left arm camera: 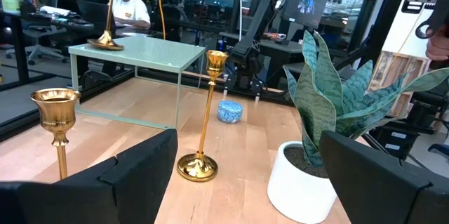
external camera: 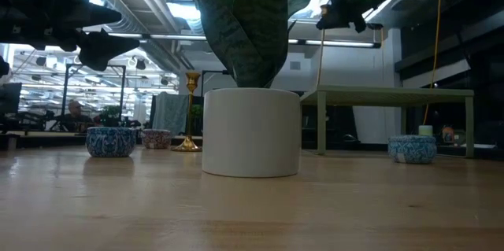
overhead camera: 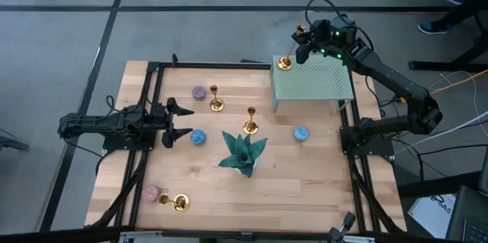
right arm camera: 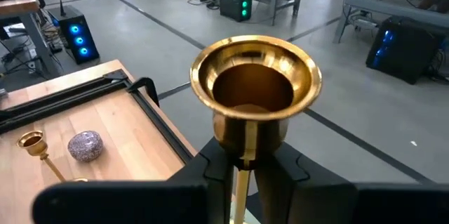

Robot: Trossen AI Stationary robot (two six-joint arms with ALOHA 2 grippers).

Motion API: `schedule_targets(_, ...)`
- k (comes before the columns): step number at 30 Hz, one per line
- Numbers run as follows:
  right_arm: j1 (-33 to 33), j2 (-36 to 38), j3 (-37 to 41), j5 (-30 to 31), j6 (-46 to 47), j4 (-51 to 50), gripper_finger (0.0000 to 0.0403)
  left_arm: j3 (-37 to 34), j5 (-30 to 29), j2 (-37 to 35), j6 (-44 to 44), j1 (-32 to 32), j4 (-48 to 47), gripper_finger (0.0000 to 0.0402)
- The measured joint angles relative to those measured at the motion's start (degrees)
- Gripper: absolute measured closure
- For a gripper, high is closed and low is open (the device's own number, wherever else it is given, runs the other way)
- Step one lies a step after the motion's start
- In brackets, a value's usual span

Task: Stock candles and holders on shelf
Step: Put the gold candle holder on the shelf, then align the gold candle holder with the other gold candle holder on the shelf

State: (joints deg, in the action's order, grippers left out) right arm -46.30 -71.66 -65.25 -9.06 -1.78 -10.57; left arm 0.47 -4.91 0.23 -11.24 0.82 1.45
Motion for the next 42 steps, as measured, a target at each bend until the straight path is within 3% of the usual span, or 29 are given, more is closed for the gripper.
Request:
schedule_targets(13,0.0,0.0,0.0,-0.2,-1.7,0.0,0.0351,0.0,0.0,0.0,0.0,0.0,0.0,0.0056)
schedule_targets(30,-0.1,0.4,0.0,-3.1,-1.6,-0.4,0.0241,0.0,0.0,0.0,0.0,0.0,0.0,0.0056)
schedule_targets(42,-0.6,5.6,0.0,-2.7,-3.2,-5.3,0.0231,0.0,0.0,0.0,0.0,0.0,0.0,0.0056)
